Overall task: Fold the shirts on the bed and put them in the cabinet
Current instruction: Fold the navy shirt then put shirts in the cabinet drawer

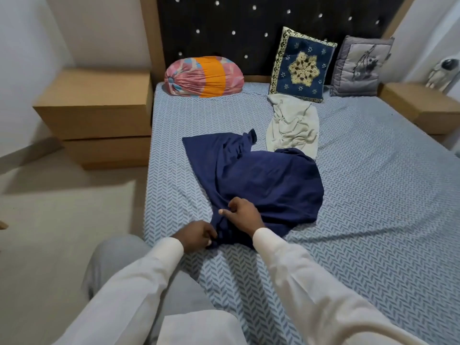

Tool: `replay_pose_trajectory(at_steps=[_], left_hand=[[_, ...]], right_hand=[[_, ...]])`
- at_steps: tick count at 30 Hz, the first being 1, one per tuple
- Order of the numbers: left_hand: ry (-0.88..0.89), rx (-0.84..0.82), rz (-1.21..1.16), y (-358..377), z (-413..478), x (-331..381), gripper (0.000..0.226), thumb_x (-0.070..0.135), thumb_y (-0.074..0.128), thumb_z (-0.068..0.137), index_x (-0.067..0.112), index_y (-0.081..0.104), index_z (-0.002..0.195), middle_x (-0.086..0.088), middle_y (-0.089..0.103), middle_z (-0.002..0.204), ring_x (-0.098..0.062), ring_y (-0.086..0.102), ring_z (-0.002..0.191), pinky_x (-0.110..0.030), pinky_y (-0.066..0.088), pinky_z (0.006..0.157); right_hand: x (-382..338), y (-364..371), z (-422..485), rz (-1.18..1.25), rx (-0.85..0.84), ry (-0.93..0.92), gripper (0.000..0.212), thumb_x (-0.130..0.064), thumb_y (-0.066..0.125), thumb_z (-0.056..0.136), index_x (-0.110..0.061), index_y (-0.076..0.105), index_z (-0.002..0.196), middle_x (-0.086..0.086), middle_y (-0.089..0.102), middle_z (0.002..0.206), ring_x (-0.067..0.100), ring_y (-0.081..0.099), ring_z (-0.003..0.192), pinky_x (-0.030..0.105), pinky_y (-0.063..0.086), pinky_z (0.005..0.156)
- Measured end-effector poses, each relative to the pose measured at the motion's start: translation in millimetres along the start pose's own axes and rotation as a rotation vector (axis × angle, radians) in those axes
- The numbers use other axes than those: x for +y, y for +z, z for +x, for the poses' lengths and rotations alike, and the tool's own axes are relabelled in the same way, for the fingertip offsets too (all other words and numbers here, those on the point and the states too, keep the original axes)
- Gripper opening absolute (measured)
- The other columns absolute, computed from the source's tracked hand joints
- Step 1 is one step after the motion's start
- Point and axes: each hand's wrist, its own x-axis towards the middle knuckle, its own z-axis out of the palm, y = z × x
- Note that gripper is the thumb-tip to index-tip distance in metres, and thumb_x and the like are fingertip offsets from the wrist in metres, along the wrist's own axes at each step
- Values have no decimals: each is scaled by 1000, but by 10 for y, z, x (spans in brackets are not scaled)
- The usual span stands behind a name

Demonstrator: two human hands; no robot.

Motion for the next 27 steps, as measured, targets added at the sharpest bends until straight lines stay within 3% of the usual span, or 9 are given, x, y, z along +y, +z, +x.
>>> replay_pose_trajectory(at_steps=[5,9,14,16,18,20,22,24,27], left_hand=[[-2,102,-67,122,-75,59,25,8,57,87,14,67,109,-5,67,109,-23,63,100,-30,49,84],[-55,372,-164,19,-64,-4,11,14,55,84,19,61,92,-3,67,89,-23,62,81,-35,51,73],[-58,474,-187,-26,61,-97,26,16,57,87,22,61,112,-3,59,106,-22,59,94,-35,49,85],[-47,404,-190,-27,100,-93,36,19,60,90,23,57,126,-5,60,116,-22,61,101,-33,49,89],[-66,228,-304,-17,112,-25,39,30,66,91,26,55,128,-8,65,115,-19,67,93,-28,52,79],[-66,89,-361,43,106,71,27,34,71,88,23,62,111,-7,69,102,-16,69,76,-27,54,64],[-29,70,-287,133,118,145,5,24,69,88,19,69,89,-6,70,87,-19,69,73,-31,58,68],[-32,17,-266,212,109,198,8,19,65,88,16,69,82,-8,70,81,-24,71,76,-31,56,67],[-65,-139,-337,228,52,247,16,22,64,88,8,71,92,-7,69,76,-22,68,72,-26,50,60]], right_hand=[[-206,122,69,-241,-50,39,55,-54,74,76,-16,51,109,8,56,118,31,53,112,42,50,84],[-168,89,78,-264,-114,59,31,-23,61,86,-16,50,114,13,61,120,35,60,108,40,50,85],[-4,-162,48,-180,-266,3,26,-14,60,79,-31,63,99,3,69,109,28,64,103,30,49,84],[21,-241,32,-123,-294,-16,25,-9,58,81,-31,64,90,-2,69,100,19,64,96,26,47,80],[17,-314,16,-91,-331,-21,23,-6,59,84,-27,65,89,-5,66,95,13,61,90,22,43,77],[20,-337,26,-86,-348,-15,22,-5,59,84,-26,66,88,-5,66,94,12,60,90,20,41,76],[13,-303,46,-90,-311,-4,19,-8,59,84,-26,66,86,-3,68,94,15,62,93,21,42,76],[-6,-206,94,-69,-248,17,10,-21,65,85,-26,61,78,-2,70,91,18,65,92,26,48,78],[-119,-65,129,-48,-201,56,27,-48,75,77,-26,59,79,-5,67,85,17,64,83,36,54,76]])
